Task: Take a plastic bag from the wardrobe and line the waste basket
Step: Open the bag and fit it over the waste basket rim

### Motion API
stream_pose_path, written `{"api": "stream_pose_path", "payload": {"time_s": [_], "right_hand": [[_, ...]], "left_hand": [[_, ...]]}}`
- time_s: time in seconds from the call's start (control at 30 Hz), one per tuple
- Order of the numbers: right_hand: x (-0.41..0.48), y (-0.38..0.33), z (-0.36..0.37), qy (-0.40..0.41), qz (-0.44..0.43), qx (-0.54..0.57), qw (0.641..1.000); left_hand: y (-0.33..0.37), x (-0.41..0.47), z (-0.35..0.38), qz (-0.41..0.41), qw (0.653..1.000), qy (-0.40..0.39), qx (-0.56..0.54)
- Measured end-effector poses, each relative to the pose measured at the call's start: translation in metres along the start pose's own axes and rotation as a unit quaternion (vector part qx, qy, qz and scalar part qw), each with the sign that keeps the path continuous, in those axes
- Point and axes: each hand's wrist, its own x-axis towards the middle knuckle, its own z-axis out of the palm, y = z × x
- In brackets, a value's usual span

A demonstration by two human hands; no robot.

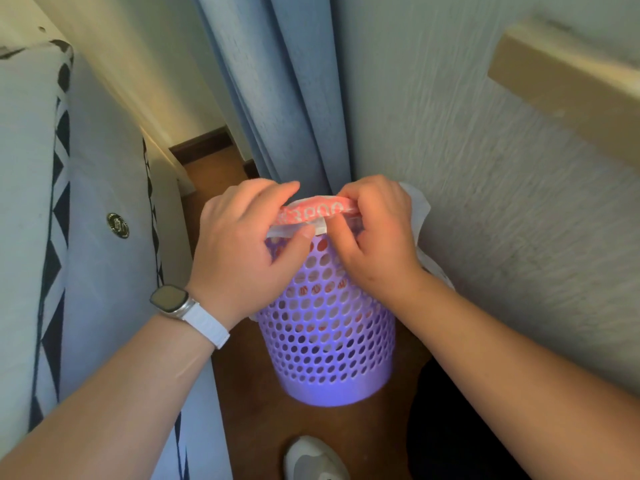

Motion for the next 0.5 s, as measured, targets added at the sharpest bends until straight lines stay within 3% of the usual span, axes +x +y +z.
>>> {"api": "stream_pose_path", "payload": {"time_s": [0.23, 0.5], "right_hand": [[-0.004, -0.011, 0.006, -0.021, -0.007, 0.013, 1.000], [0.005, 0.009, -0.010, -0.097, -0.033, 0.033, 0.994]], "left_hand": [[-0.001, 0.000, 0.003, -0.012, 1.000, -0.023, -0.010], [-0.019, 0.001, 0.002, -0.002, 0.999, -0.029, -0.024]]}}
